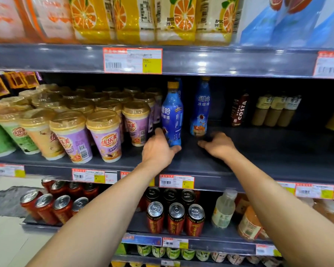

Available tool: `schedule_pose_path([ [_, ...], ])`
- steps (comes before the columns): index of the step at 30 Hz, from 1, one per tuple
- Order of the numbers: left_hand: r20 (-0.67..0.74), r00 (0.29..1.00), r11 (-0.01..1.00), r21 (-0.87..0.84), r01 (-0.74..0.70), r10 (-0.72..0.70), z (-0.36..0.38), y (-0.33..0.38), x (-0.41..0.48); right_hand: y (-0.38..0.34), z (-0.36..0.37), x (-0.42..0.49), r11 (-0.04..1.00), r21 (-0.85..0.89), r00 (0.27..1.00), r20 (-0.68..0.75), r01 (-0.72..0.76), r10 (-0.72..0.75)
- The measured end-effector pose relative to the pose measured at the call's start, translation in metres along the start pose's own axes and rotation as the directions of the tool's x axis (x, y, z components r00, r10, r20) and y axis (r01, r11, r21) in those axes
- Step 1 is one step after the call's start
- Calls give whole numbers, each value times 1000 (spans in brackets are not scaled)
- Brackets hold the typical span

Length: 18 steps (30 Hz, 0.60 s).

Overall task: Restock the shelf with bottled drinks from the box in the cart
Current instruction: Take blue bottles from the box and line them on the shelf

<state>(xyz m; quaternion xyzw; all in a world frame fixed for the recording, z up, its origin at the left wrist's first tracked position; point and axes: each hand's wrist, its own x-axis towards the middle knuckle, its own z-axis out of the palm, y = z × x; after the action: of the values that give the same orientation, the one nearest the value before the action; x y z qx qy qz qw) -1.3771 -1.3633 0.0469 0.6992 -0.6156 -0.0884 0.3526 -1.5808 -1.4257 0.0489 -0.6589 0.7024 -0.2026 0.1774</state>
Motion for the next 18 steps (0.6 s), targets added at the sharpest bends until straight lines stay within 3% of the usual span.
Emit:
schedule_pose_path([
  [2,13,998,998,-26,57,-56,9,7,17,4,-6,-23,995,-72,996,55,71,-67],
  [6,17,994,992,-70,105,-104,24,13,42,10,-15,-75,965,-42,957,147,259,-251],
  [9,13,996,991,-103,89,-88,35,11,50,18,-8,-101,909,-192,924,173,370,-340],
  [12,6,995,993,-71,95,-95,41,10,59,26,0,-106,824,-349,895,137,446,-425],
  [18,-89,987,990,42,135,-131,50,11,72,28,7,-103,796,-384,873,61,468,-483],
])
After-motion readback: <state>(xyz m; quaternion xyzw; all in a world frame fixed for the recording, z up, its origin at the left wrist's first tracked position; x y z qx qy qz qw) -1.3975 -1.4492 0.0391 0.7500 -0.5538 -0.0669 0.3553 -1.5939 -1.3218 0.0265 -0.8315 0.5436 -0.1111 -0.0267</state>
